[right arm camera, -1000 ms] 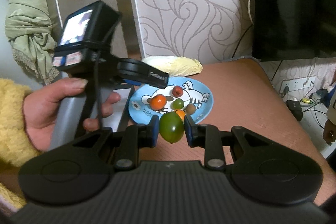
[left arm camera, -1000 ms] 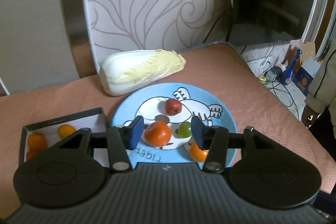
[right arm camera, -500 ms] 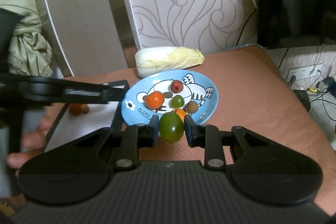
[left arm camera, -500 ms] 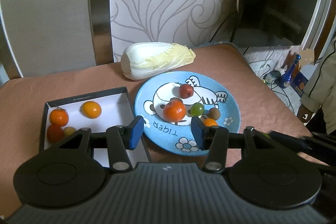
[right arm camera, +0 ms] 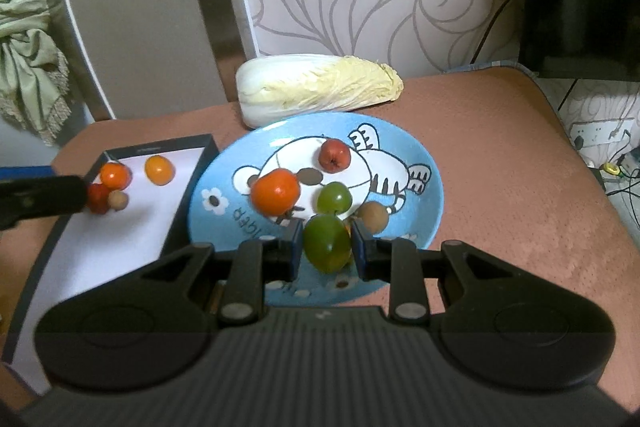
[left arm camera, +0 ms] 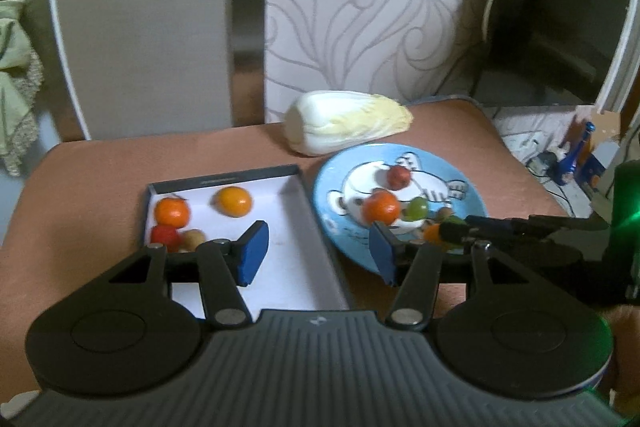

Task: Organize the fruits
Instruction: 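Lower the green fruit onto the plate and open the right tool, then move the open right tool back over the tray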

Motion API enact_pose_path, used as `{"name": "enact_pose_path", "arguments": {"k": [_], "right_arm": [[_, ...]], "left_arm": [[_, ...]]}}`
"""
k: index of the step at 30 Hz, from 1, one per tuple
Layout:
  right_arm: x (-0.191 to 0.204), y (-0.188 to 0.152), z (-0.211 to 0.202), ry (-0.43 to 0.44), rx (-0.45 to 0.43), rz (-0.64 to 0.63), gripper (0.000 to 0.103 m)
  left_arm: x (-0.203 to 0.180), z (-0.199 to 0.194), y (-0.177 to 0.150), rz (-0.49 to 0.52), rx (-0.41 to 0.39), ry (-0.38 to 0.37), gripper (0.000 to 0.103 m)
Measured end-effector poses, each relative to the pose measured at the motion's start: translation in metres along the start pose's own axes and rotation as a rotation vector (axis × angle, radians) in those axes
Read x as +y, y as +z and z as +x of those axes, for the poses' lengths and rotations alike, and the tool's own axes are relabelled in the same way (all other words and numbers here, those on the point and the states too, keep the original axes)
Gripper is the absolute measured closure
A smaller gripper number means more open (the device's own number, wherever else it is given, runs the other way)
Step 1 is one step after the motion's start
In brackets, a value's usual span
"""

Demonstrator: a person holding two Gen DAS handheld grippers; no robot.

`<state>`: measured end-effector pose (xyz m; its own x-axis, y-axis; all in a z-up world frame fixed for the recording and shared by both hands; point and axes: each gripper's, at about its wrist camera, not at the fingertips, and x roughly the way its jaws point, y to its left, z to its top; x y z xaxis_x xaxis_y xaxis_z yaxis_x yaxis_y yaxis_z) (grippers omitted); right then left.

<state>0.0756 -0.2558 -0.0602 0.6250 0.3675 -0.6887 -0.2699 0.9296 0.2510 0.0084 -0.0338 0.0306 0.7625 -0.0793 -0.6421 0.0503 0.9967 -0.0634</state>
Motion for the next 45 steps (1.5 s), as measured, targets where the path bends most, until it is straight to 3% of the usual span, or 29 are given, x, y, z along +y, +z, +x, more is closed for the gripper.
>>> {"name": "enact_pose_path", "arguments": {"k": [8, 14, 19, 22, 26, 34, 45], "right_arm": [[0.002, 0.009, 0.010, -0.030, -0.034, -0.031, 0.073], [0.003, 0.012, 0.014, -0.061, -0.043, -0.049, 0.072], [0.005, 0.015, 0.002, -0.090, -0.109, -0.053, 0.070], [0.008, 0.017, 0.003, -0.101, -0.073, -0.059, 0.070], [0.025, 0.012, -0.012, -0.028, -0.107, -0.076, 0.069], [0.081, 0.019, -0.024, 0.209, -0.114, -0.204, 0.070], [0.105, 0.031, 0.013, 0.249, -0.033, -0.242, 0.071]], "left_arm": [[0.027, 0.002, -0.002, -0.070, 0.014, 0.082, 0.041], [0.036, 0.008, -0.004, -0.092, 0.025, 0.094, 0.041], [0.038, 0.011, -0.005, -0.097, 0.029, 0.096, 0.041], [0.039, 0.014, -0.005, -0.100, 0.032, 0.095, 0.041], [0.041, 0.017, -0.004, -0.104, 0.031, 0.094, 0.041], [0.050, 0.020, -0.004, -0.123, 0.036, 0.111, 0.041], [0.072, 0.015, -0.012, -0.174, 0.041, 0.156, 0.041]]}}
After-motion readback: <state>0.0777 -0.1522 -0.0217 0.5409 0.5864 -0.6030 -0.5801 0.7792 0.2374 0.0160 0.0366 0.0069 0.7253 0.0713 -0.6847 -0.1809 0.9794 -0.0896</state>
